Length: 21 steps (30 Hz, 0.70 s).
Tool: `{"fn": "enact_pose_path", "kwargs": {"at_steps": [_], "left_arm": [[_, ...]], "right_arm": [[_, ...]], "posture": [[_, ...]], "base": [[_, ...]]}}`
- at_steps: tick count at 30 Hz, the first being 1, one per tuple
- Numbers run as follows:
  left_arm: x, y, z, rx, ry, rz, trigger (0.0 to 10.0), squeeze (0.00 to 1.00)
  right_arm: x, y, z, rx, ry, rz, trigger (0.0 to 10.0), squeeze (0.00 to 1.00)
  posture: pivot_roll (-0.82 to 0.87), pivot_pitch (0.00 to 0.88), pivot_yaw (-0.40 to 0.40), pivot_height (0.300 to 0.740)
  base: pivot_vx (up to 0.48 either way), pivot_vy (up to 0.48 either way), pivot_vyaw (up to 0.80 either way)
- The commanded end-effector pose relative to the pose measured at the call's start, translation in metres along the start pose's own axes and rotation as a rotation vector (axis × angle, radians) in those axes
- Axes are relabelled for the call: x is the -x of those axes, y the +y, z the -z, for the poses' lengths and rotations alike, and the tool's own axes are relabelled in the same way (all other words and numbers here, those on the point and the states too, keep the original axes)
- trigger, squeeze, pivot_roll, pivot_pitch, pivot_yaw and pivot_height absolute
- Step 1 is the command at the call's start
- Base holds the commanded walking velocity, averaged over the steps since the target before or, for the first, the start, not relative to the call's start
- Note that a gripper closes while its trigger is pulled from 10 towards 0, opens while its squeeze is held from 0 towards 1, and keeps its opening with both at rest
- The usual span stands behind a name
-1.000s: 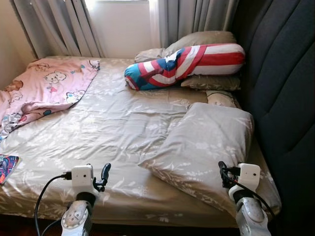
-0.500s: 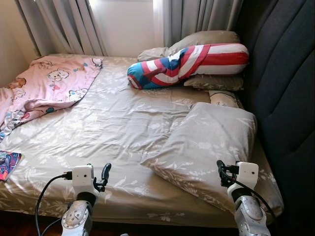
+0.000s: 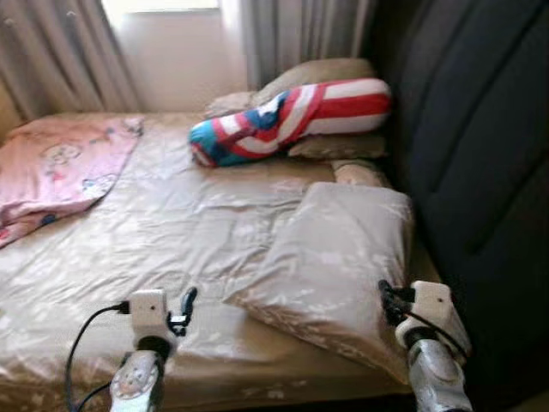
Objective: Clean up the room
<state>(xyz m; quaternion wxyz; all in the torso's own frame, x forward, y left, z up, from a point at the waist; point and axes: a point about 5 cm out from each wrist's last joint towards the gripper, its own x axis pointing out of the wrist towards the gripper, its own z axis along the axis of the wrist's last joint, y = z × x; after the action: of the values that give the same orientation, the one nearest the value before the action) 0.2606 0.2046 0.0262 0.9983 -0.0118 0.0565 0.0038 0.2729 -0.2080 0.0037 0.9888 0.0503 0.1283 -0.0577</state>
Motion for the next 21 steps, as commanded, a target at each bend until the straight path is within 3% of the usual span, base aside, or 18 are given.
{"fn": "enact_pose_path", "kwargs": {"at_steps": [1, 14, 21], "left_arm": [[0.0019, 0.0067, 0.0001, -0.012, 0.002, -0.017, 10.0, 0.0], [0.0014, 0.0068, -0.0008, -0.014, -0.002, -0.022, 10.0, 0.0], [0.0012, 0.0082, -0.0016, -0.017, -0.004, -0.026, 10.0, 0.0]], "right_arm": [[-0.0031, 0.0085, -0.0034, -0.01, -0.014, -0.02, 10.0, 0.0], [-0.003, 0.0084, 0.0006, 0.0, 0.021, -0.029, 10.0, 0.0], [-0.004, 0.0096, 0.0016, 0.002, 0.036, -0.03, 10.0, 0.0]], "posture": [[-0.04, 0.0, -0.005, 0.678], [-0.03, 0.0, -0.003, 0.678], [-0.03, 0.0, 0.0, 0.678]], "base": [[0.292, 0.0, 0.0], [0.287, 0.0, 0.0], [0.0, 0.0, 0.0]]}}
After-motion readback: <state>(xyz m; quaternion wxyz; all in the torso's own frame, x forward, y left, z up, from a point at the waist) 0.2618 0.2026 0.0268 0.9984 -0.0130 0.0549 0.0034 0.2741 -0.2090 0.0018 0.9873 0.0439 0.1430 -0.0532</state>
